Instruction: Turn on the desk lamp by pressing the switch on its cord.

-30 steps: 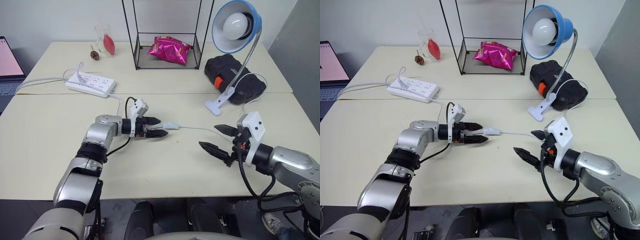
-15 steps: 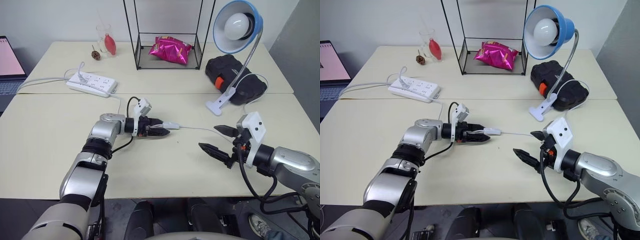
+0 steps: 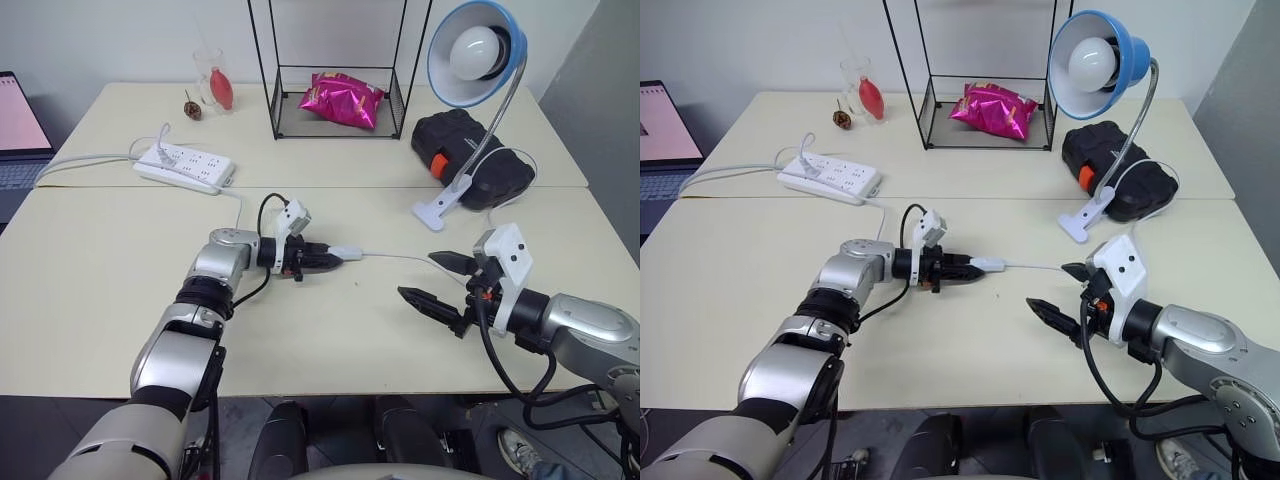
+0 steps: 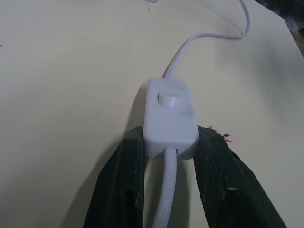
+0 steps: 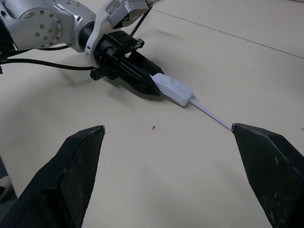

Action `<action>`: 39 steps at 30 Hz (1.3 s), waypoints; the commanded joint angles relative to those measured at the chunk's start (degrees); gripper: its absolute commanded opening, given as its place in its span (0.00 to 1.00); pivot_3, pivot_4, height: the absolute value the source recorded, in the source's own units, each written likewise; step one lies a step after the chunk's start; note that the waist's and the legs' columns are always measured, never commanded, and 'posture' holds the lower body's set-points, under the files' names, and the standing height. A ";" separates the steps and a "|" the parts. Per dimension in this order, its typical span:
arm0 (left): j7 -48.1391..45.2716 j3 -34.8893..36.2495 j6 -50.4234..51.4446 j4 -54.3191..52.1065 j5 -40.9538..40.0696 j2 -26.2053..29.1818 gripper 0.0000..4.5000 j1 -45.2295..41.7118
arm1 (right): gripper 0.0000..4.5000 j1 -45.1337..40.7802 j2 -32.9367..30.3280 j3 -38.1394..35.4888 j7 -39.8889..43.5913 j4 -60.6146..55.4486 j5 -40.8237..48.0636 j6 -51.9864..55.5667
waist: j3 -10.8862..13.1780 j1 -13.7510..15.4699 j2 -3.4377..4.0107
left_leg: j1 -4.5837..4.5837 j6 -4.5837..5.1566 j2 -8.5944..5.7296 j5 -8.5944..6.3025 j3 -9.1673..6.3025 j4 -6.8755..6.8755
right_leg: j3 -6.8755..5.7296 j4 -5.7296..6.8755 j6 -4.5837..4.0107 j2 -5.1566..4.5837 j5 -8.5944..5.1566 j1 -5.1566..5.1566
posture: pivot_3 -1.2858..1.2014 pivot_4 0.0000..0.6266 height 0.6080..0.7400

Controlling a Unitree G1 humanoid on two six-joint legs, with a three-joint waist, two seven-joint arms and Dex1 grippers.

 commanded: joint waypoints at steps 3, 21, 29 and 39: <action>3.30 1.56 -8.75 -4.33 1.31 0.38 0.25 2.60 | 1.00 0.16 -0.32 -1.09 0.28 -1.53 1.16 -1.10 | 0.00 0.06 0.00 | 0.00 0.00 0.00 0.00 0.00 0.00 | 0.00 0.00 0.00 0.00 0.00 0.00 | 0.52 0.24 1.00; 17.23 4.68 -12.26 -41.46 -2.45 -1.21 0.25 19.23 | 1.00 5.97 31.21 5.76 -14.74 9.73 10.47 -8.63 | -0.05 -0.04 0.04 | 0.11 0.04 0.08 0.03 -0.04 0.01 | 0.02 0.04 0.00 0.04 0.06 0.06 | 0.52 0.24 1.00; 19.39 4.10 -7.95 -46.25 -3.93 -1.23 0.25 21.08 | 1.00 -1.56 42.46 5.02 -24.27 18.79 20.58 -11.11 | -0.05 -0.50 0.04 | 0.03 0.04 0.06 0.03 -0.04 -0.03 | 0.02 -0.02 -0.21 0.03 0.18 0.01 | 0.52 0.24 1.00; 21.25 4.34 -3.48 -49.28 -5.57 -0.82 0.25 21.48 | 1.00 -6.64 45.76 6.02 -25.23 24.53 20.01 -14.32 | -0.06 -0.61 0.05 | 0.03 0.05 0.09 0.03 -0.04 -0.04 | 0.01 0.01 -0.15 0.06 0.15 -0.03 | 0.52 0.24 1.00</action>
